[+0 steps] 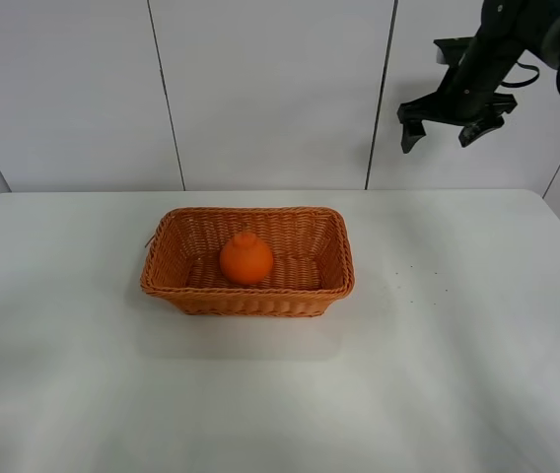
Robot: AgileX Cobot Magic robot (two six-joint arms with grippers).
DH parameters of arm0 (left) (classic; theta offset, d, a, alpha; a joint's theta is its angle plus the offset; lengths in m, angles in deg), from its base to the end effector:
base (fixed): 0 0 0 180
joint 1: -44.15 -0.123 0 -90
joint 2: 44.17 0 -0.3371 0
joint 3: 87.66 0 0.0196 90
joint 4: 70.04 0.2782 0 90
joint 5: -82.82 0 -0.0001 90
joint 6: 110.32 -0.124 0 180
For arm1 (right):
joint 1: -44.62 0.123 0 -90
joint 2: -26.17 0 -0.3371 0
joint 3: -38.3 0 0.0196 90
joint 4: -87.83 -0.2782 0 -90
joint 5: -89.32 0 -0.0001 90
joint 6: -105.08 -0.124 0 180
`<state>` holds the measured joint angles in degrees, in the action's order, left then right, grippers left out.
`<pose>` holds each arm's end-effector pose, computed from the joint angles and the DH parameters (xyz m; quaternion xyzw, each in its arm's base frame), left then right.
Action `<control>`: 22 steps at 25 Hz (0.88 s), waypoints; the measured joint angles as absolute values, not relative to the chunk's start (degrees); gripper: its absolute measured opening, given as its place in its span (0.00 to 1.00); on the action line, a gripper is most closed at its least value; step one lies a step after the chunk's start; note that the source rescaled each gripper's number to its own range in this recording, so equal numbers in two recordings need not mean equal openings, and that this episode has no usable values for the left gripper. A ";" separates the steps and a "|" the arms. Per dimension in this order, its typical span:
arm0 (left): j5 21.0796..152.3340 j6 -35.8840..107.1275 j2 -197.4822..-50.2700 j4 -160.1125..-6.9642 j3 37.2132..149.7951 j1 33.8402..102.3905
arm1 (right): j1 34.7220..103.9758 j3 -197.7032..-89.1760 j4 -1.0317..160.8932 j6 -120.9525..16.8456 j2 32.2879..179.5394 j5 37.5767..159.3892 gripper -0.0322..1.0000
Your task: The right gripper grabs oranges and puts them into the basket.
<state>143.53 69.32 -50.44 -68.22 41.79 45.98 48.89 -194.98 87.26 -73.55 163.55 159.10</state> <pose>-0.0030 0.0035 0.2711 0.0158 0.8548 0.0092 0.5186 0.5756 0.0441 0.2880 -0.0473 0.9730 0.0107 0.2258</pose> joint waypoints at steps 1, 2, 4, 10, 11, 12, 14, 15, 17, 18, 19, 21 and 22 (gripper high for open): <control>143.53 69.32 -50.44 -68.22 41.79 45.98 | 47.83 -194.98 87.26 -73.55 163.55 159.10 1.00; 143.53 69.32 -50.44 -68.22 41.79 45.98 | 46.92 -194.98 87.26 -73.55 163.55 159.10 1.00; 143.53 69.32 -50.44 -68.22 41.79 45.98 | 45.74 -194.26 87.35 -73.59 163.39 159.10 1.00; 143.53 69.32 -50.44 -68.22 41.79 45.98 | 44.18 -187.67 87.83 -73.59 159.30 159.10 1.00; 143.53 69.32 -50.44 -68.22 41.79 45.98 | 44.13 -185.70 87.83 -73.59 158.06 159.04 1.00; 143.53 69.32 -50.44 -68.22 41.79 45.98 | 43.98 -183.36 87.83 -73.59 156.30 159.04 1.00; 143.53 69.32 -50.44 -68.22 41.79 45.98 | 43.85 -178.40 87.83 -73.59 152.22 159.04 1.00; 143.53 69.32 -50.44 -68.22 41.79 45.98 | 43.80 -175.25 87.83 -73.59 150.26 158.98 1.00; 143.53 69.32 -50.44 -68.22 41.79 45.98 | 43.80 -168.91 87.83 -73.59 145.09 158.98 1.00; 143.53 69.32 -50.44 -68.22 41.79 45.98 | 43.80 -165.22 87.47 -73.59 142.80 158.98 1.00; 143.53 69.32 -50.44 -68.22 41.79 45.98 | 43.85 -161.39 87.19 -73.59 139.95 158.98 1.00; 143.53 69.32 -50.44 -68.22 41.79 45.98 | 43.85 -154.20 86.63 -73.59 134.07 158.92 1.00; 143.53 69.32 -50.44 -68.22 41.79 45.98 | 43.85 -150.23 86.31 -73.59 131.55 158.98 1.00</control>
